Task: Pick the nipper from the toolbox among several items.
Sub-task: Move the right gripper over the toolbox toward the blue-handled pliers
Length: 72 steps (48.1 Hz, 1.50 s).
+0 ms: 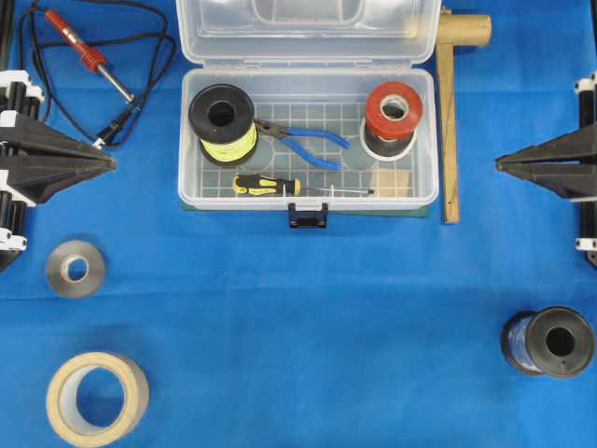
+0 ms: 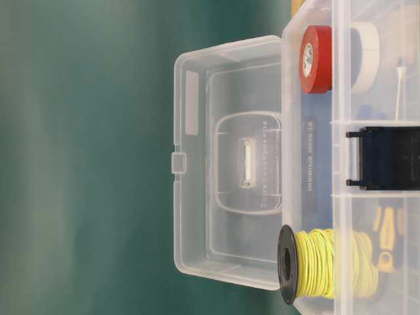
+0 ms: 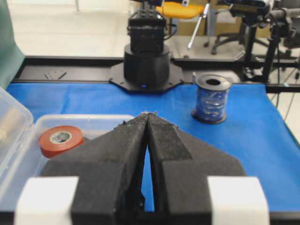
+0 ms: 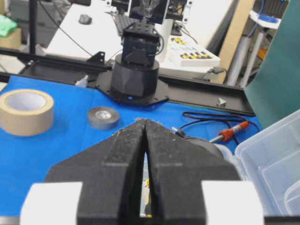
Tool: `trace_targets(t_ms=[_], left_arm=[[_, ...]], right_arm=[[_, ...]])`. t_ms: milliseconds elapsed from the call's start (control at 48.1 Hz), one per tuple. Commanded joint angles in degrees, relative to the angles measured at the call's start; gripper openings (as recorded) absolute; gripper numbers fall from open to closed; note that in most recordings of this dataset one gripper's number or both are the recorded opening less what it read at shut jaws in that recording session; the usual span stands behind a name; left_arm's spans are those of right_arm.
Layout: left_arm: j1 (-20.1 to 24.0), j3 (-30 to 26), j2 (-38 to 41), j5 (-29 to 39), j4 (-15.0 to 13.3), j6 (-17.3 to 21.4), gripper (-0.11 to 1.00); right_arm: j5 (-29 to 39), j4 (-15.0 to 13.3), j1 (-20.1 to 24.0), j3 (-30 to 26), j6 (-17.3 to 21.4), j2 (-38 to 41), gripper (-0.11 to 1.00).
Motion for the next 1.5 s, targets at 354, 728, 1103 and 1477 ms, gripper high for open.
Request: trace_targets(t_ms=[354,728,1103,1477], left_arm=[[-0.1,-1.0,0.6,-0.4,-1.8,-0.2,0.00],[-0.1,-1.0,0.8,-0.4,-1.9,-0.3,0.00],[-0.1,-0.7,1.0,-0.4,-1.9,-0.4,0.00],[-0.1,-0.2,1.0,-0.4,-2.0,-0.4,0.00]], right_arm=[[21.5,0.0,-13.5,-21.3,0.3,21.4,0.00],[41.0,-2.5,-16.0,-41.3,-1.7,49.4,0.31],[42.9,-3.7,-16.5,-48.6,-2.9,67.3,0.68],[41.3,-3.7,-16.6,-49.7,-4.2,74.4,0.63]])
